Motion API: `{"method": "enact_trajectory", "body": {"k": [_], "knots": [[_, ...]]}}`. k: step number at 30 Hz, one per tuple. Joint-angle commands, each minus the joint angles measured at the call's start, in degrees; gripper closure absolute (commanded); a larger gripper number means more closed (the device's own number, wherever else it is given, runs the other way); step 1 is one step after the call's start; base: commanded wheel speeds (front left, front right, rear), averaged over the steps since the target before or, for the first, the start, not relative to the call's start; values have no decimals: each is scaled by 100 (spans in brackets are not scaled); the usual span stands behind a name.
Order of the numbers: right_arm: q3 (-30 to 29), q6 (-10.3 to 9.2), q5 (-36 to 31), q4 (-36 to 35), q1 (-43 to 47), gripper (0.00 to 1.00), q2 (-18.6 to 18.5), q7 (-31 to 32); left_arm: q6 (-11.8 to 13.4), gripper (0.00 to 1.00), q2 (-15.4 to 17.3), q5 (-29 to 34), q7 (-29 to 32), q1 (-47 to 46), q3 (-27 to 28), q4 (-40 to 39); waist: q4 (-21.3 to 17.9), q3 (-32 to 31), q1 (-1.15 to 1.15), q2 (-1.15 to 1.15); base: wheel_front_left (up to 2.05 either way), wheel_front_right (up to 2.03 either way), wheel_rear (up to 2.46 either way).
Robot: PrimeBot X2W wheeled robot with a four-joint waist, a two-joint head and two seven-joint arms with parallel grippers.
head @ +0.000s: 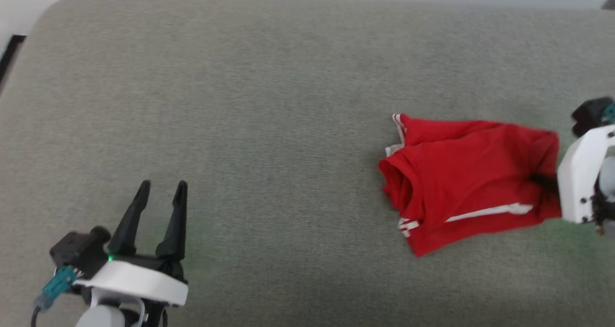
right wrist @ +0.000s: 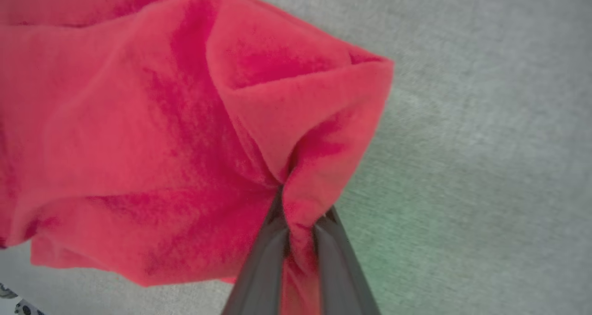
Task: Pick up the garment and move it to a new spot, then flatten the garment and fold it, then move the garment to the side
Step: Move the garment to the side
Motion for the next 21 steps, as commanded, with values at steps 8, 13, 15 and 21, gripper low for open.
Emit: {"method": "enact_trajectory", "body": {"k": [8, 13, 15, 21], "knots": [[-436, -23, -497, -44, -426, 100, -292, -300, -19, 0, 105, 126, -23, -717, -408, 11, -572, 359, 0, 0, 0, 0, 0], [-682, -22, -815, 191, -713, 100, -453, -675, -19, 0, 134, 211, -24, -1226, -734, 46, -861, 596, 0, 0, 0, 0, 0], [-774, -22, -904, 358, -828, 100, -495, -847, -19, 0, 138, 241, -24, -1448, -894, 55, -961, 691, 0, 0, 0, 0, 0], [-881, -22, -1306, 869, -1193, 100, -635, -1505, -19, 0, 214, 279, -23, -2047, -1359, 61, -1216, 980, 0, 0, 0, 0, 0]]}}
